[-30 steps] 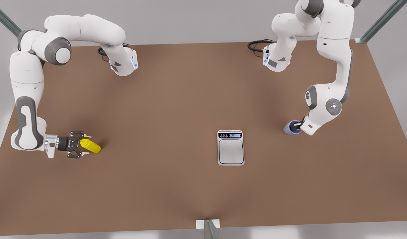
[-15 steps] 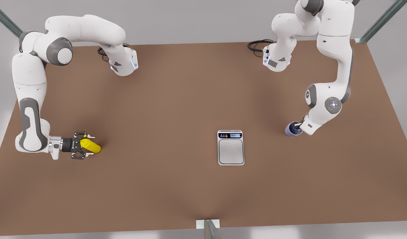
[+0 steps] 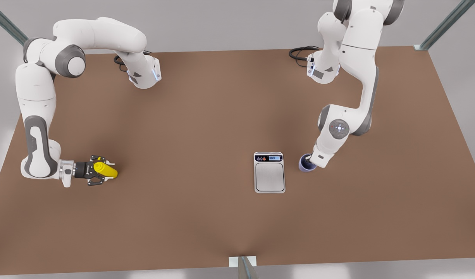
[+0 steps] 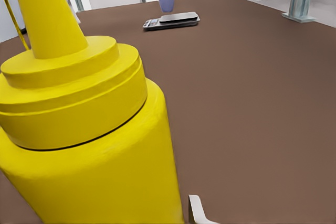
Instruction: Move cup to the weight, pick up sauce bottle, pour sauce
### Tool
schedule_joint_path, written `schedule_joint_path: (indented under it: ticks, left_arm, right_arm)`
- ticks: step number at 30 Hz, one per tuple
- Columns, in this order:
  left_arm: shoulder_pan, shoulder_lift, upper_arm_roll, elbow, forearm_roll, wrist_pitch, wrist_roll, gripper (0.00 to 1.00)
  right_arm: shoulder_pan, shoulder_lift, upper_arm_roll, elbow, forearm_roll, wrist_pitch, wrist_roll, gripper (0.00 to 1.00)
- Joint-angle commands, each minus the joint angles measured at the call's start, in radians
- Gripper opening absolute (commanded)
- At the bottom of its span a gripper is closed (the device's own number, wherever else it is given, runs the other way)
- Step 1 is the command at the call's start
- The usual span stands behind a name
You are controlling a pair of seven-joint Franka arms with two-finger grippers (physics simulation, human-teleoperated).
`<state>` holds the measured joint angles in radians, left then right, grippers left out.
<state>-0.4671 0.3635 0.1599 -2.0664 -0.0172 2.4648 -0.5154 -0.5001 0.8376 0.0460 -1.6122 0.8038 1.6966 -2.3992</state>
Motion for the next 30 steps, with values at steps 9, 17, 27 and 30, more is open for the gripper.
schedule_joint_path:
  ticks: [9, 17, 27, 30]
  left_arm:
    - [-0.085, 0.09, -0.068, 0.187, -0.058, -0.049, -0.279, 0.21]
    - [-0.145, 0.184, -0.068, 0.304, -0.056, -0.05, -0.42, 0.21]
    - [-0.165, 0.215, -0.068, 0.354, -0.049, -0.087, -0.471, 0.43]
    - [-0.165, 0.222, -0.068, 0.371, -0.049, -0.089, -0.476, 0.57]
  right_arm:
    - [-0.003, -0.003, 0.0, 0.003, 0.009, -0.017, 0.009, 0.53]
    - [0.207, -0.104, -0.001, 0.267, 0.002, -0.043, 0.552, 0.54]
    - [0.617, -0.23, -0.003, 0.296, -0.321, 0.336, 1.092, 0.54]
    - [0.706, -0.238, -0.003, 0.296, -0.436, 0.411, 1.244, 0.54]
